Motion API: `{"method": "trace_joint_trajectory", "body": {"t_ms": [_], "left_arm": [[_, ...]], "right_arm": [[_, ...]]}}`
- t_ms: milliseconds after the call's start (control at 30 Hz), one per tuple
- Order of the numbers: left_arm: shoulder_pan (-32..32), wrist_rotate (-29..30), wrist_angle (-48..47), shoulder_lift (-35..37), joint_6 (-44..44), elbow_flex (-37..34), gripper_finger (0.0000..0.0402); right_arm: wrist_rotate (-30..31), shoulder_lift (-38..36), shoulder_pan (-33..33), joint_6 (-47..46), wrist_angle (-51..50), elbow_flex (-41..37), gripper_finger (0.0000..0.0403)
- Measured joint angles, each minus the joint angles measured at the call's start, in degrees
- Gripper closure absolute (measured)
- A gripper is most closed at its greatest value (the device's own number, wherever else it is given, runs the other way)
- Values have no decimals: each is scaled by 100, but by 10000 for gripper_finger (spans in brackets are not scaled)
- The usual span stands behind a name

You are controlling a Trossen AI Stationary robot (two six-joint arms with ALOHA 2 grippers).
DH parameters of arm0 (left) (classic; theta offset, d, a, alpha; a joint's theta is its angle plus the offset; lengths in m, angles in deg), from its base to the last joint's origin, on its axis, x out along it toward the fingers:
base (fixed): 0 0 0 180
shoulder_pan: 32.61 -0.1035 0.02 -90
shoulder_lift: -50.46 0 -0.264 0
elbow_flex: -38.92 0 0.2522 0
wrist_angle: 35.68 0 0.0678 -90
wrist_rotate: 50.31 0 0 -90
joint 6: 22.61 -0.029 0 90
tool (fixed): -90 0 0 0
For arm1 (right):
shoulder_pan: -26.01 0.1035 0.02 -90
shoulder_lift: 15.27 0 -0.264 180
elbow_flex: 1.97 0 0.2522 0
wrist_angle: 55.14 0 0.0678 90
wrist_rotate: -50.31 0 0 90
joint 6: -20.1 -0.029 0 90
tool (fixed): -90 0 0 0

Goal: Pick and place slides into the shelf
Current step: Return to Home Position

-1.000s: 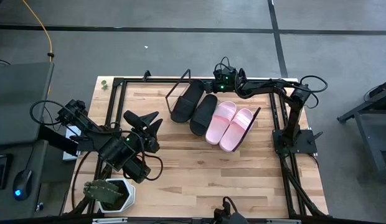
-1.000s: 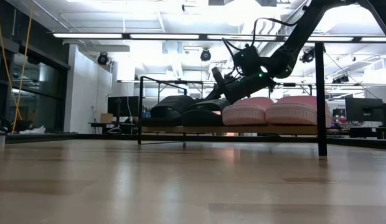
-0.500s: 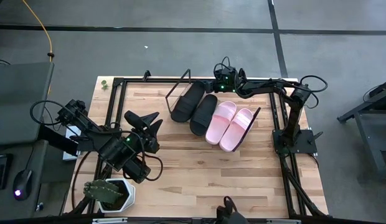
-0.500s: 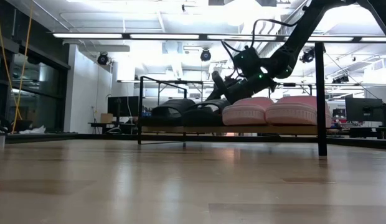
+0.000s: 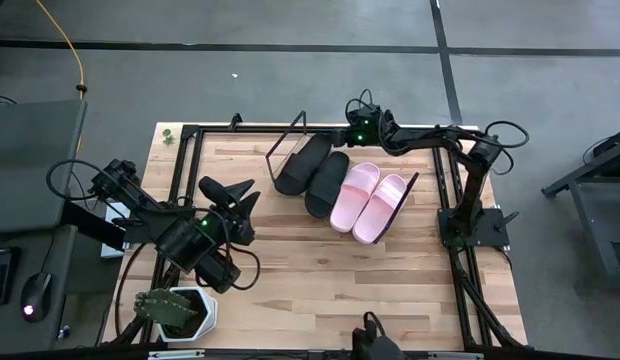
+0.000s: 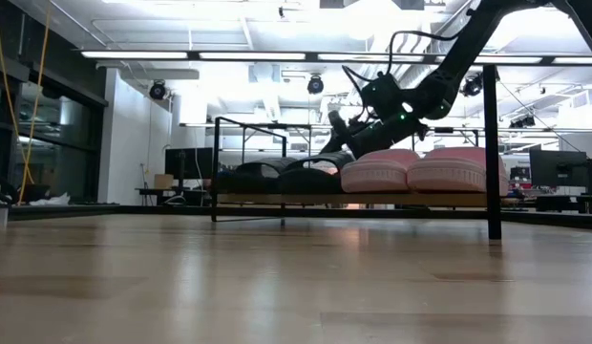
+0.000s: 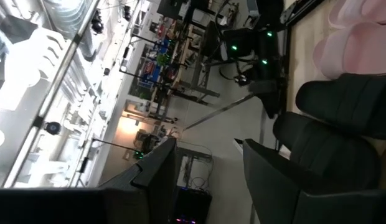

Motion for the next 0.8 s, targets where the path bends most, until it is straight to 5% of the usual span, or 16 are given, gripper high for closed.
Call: {"method": "trace_joint_trajectory", "body": {"t_ms": [400, 800], "left_arm": [[0, -284, 4, 849, 83, 0, 234], [-2, -688, 15, 1825, 55, 0, 234]], "right_arm": [[-949, -617, 48, -149, 860, -2, 157], [-966, -1904, 601, 111, 1298, -2, 157]]}}
